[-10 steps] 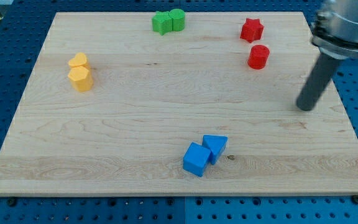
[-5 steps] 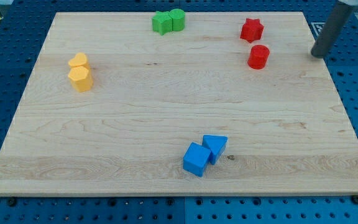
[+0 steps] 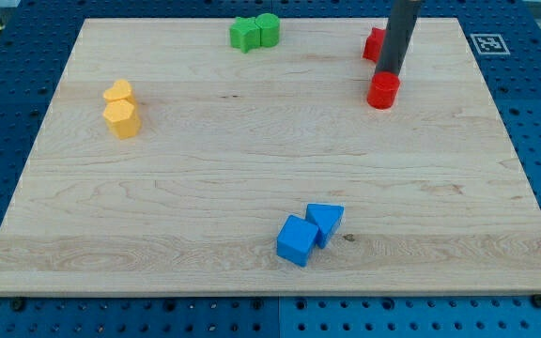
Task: Move the red circle towards the center of the board
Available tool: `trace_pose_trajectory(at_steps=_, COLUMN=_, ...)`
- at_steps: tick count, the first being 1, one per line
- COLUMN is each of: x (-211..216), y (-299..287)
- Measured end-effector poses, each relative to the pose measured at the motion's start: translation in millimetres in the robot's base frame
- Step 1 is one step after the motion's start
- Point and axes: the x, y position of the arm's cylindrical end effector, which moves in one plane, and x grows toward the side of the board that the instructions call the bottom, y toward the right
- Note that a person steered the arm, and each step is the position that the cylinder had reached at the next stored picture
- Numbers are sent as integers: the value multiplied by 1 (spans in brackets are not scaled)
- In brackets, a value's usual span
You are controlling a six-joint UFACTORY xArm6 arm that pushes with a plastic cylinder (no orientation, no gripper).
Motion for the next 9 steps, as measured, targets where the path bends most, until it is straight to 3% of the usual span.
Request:
trace_pose_trajectory(at_steps=5, x=88, y=17)
trace_pose_trajectory(at_steps=9, x=90, y=-17)
